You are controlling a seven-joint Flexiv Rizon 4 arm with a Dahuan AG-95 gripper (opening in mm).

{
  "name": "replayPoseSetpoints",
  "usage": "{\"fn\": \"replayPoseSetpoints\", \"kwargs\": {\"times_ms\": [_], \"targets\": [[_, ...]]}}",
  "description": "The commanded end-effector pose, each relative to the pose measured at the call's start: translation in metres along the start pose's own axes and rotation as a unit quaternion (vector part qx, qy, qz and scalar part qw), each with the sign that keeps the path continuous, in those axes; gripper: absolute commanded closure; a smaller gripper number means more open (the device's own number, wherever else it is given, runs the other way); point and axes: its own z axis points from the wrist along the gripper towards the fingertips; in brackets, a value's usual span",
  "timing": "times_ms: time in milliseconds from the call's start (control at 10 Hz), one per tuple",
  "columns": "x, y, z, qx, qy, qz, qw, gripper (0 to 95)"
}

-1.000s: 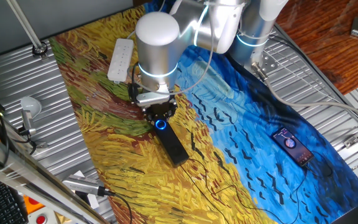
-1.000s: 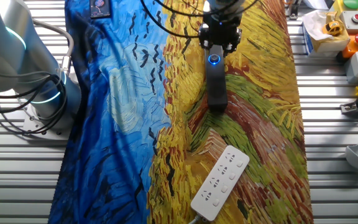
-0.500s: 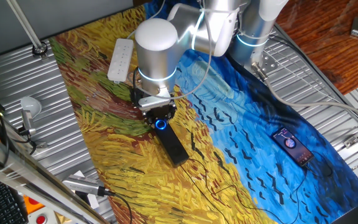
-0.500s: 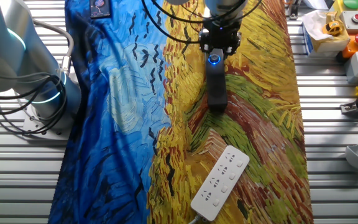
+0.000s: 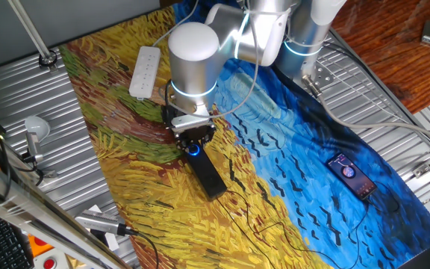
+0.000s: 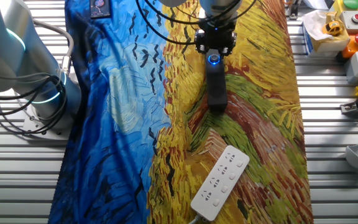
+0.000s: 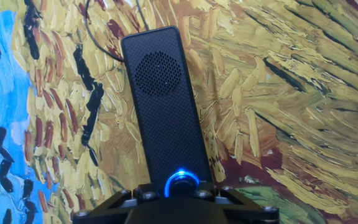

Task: Turn the knob to increase the volume of the speaker

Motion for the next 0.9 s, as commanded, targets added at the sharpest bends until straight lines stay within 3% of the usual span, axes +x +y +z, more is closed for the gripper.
{"fn": "replayPoseSetpoints", "kwargs": {"times_ms": [100,200,700,800,900], "targets": [[-0.0001,-0.0001,0.0006,0.000,0.000,0.001,1.0000,57.0],[-0.0002,-0.0001,0.0009,0.001,0.002,0.000,1.0000,76.0],[-0.0001,-0.0002,0.0020,0.007,0.005,-0.007,0.9999,76.0],[-0.0002,-0.0003,0.0020,0.009,0.005,-0.005,0.9999,95.0],[-0.0002,-0.0005,0.0020,0.011,0.005,0.003,0.9999,95.0]]}}
